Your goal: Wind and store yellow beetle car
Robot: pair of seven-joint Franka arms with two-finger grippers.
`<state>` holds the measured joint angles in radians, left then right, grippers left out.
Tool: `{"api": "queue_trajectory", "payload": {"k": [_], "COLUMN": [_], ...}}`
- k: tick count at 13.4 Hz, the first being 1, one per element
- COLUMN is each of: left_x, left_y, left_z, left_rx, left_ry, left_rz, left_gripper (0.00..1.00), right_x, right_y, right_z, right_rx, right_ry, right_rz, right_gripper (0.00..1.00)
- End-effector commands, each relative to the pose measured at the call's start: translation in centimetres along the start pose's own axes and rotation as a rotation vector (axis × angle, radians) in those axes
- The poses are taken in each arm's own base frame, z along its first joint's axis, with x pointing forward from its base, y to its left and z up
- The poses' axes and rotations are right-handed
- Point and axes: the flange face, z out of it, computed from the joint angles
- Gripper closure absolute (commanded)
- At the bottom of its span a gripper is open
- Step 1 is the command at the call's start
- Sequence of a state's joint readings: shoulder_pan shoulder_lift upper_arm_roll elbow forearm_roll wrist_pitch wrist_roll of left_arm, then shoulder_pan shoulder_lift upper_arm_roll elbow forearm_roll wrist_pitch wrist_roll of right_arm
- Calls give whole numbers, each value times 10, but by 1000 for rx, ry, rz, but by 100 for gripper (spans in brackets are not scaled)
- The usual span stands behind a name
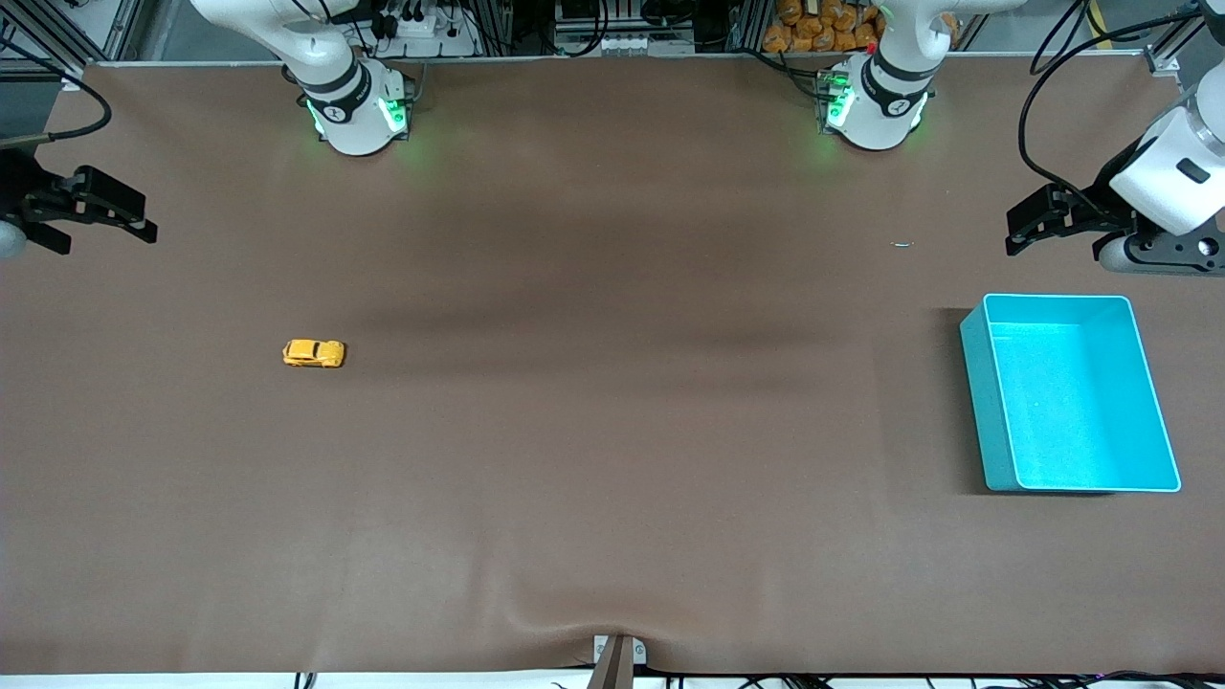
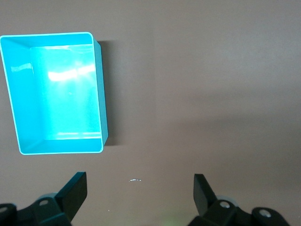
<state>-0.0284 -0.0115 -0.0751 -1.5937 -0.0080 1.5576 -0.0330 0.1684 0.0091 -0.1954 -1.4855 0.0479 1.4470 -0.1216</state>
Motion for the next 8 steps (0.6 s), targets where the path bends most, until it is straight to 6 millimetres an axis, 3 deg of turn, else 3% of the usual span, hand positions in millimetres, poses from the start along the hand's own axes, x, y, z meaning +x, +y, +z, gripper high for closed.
{"api": "queue_trajectory", "payload": {"k": [1,8], "left_x": [1,2], "left_y": [-10,-11], "left_z": [-7,-7], "left_rx": [-26,-27], "left_ry": [23,26], "left_rz": [-2,-6], "left_gripper": [0,0], "right_x": [0,7], "right_y": [7,6], "right_z": [0,9], "right_rx": [-12,-14], "right_ry": [10,2], "right_rz": [28,28], "right_gripper": [0,0]}}
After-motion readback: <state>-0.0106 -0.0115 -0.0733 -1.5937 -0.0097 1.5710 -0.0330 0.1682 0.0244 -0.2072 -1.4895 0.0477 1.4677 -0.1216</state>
